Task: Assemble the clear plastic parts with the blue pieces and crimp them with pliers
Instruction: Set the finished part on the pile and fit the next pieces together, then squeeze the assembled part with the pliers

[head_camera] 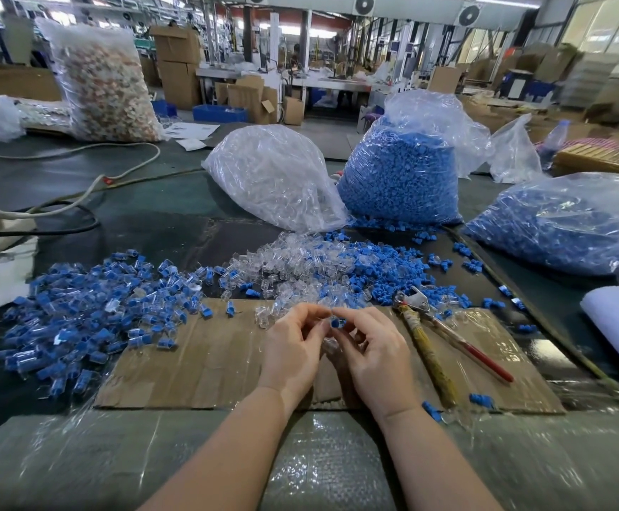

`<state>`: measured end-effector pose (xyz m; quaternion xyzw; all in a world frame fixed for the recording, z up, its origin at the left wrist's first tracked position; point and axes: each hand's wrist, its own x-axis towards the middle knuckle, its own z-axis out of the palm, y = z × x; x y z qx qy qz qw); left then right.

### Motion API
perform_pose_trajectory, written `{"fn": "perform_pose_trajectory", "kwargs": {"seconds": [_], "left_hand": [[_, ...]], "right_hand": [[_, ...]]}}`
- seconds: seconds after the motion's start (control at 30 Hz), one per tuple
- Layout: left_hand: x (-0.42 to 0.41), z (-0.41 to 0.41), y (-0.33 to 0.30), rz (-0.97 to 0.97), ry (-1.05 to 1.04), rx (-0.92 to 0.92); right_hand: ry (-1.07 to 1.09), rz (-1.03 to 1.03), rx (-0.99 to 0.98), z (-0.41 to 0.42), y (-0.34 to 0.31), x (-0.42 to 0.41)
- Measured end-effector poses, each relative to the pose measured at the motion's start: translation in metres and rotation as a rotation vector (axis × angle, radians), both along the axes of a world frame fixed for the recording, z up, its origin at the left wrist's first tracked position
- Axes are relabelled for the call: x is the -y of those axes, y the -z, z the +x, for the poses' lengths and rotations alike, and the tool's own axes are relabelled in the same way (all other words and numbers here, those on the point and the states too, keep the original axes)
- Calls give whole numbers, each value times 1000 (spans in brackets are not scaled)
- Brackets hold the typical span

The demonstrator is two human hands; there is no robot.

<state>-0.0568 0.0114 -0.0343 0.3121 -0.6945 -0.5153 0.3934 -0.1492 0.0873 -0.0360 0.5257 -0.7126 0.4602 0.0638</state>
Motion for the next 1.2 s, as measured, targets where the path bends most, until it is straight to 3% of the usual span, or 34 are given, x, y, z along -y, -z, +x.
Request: {"fn": "perform_pose_trajectory", "kwargs": {"seconds": [0.5, 0.63, 0.73, 0.87, 0.93, 1.2], "left_hand": [[0, 1, -2, 9, -3, 19], [1, 0, -2, 32, 2, 8], [1, 1, -1, 65, -3, -18], [2, 1, -1, 58, -13, -18], [2, 1, -1, 48, -10, -15], [2, 2, -6, 121, -18, -89]], "right_hand": [[-6, 1, -9, 1, -1, 1], [145, 1, -23, -2, -7, 0], [413, 189, -32, -12, -16, -7], [718, 769, -37, -30, -28, -19], [756, 928, 12, -38, -31, -23], [736, 924, -115, -41, -28, -27]]}}
